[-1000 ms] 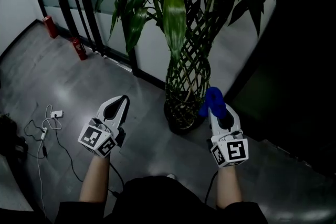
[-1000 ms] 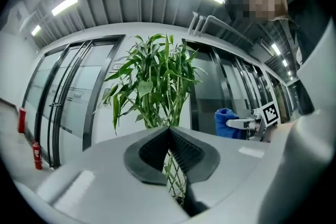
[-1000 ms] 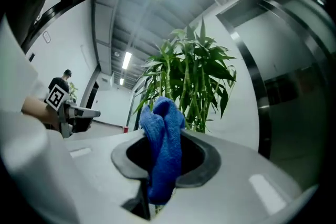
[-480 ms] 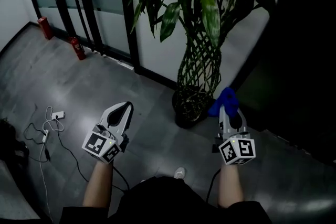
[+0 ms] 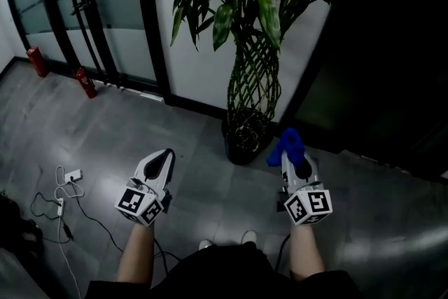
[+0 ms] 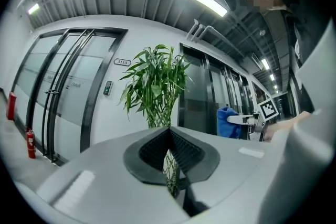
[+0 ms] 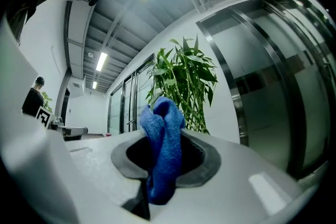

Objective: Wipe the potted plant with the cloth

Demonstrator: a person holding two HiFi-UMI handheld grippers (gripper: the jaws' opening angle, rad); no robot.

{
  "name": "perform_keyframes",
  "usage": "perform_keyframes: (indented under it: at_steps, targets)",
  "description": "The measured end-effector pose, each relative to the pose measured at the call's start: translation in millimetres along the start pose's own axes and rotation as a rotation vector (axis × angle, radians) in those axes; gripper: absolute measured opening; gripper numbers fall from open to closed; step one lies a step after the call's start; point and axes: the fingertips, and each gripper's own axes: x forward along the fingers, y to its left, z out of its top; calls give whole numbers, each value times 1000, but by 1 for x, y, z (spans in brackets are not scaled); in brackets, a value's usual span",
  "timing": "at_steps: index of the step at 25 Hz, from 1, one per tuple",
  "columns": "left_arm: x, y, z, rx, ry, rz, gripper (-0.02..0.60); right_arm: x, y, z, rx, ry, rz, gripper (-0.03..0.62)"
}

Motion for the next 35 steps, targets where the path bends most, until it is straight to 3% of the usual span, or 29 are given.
perform_keyframes:
  at_steps: [4,16,35]
  targets:
    - [5,-8,9,3,-19,1,8,-6,5,11,-3,-35,17,91]
    - [39,-80,-5,-21,-19,-41,8,-43,-46,23,40,-59,2,91]
    - [33,-66,-8,-1,-29,50,8,-39,-61,20,19,-67,31,91]
